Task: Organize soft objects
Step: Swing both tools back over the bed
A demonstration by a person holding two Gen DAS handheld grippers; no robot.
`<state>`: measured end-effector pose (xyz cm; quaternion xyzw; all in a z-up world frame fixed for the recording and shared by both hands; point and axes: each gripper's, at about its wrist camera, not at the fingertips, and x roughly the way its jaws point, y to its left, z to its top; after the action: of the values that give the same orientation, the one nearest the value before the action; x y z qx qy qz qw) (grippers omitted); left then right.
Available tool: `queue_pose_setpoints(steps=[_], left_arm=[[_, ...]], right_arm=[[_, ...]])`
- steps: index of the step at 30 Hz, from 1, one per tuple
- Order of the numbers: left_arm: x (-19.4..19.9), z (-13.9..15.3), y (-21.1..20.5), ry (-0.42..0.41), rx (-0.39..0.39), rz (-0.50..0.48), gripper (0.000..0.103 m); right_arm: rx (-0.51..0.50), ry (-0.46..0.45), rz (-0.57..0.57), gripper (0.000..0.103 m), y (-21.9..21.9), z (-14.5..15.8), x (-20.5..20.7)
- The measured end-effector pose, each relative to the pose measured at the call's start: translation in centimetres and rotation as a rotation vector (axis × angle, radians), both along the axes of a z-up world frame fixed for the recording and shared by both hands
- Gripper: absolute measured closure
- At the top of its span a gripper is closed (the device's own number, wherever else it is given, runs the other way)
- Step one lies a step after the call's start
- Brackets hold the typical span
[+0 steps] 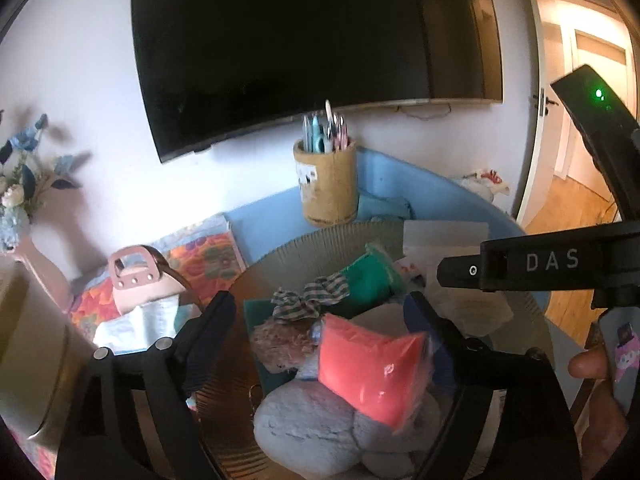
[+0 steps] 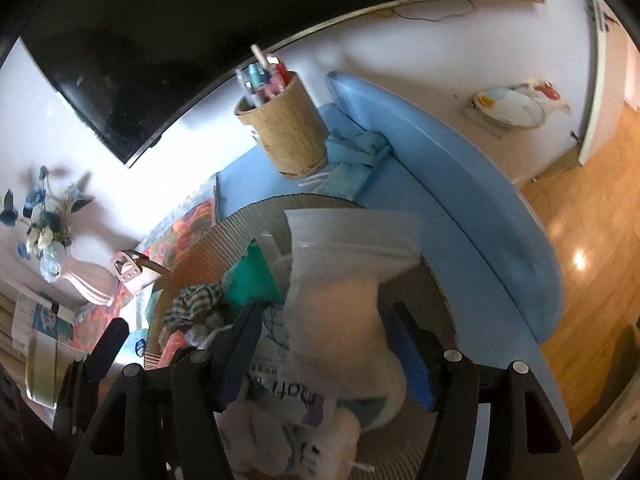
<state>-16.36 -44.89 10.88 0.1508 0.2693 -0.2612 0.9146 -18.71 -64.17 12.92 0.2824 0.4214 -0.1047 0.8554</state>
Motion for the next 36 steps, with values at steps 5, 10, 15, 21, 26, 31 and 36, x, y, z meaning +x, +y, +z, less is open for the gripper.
queue_pose_setpoints(steps=[5,10,15,21,26,31,36], left_arm=[[-2.0,1.3,0.7,-0.053,-0.050,-0.042,0.014],[-5.0,2.3,1.2,-0.088,-0.064,-0.128,0.014],[-9.1,2.0,3.0,-0.118,-0.015,-0.235,0.014],[-12.3,1.6,9.4,-0.118,-0.005,-0.320,0.014],[-11.6,3.6,16.1,-0.111,-0.034,-0.287,0.014],[-9.7,5.0,22.0,-0.089,-0.058,-0.222,0.013],[-7.9,4.9,28.2,-0.070,-0.046,-0.112,0.013]], right_arm=[[0.037,-0.078,-0.031,0.039,0.3,1.5,-2.5],[0.046,-0.143,-0.090,0.032,1.0,2.7,-5.8],[0.057,-0.178,-0.098,0.014,2.9,3.1,-9.1],[0.012,-0.205,-0.004,0.014,8.7,3.9,-11.7],[-0.140,-0.130,0.142,0.014,16.3,4.5,-10.9],[-0.202,-0.067,0.286,0.014,23.1,4.5,-9.2],[-0.266,0.009,0.423,0.013,29.3,4.1,-7.3]])
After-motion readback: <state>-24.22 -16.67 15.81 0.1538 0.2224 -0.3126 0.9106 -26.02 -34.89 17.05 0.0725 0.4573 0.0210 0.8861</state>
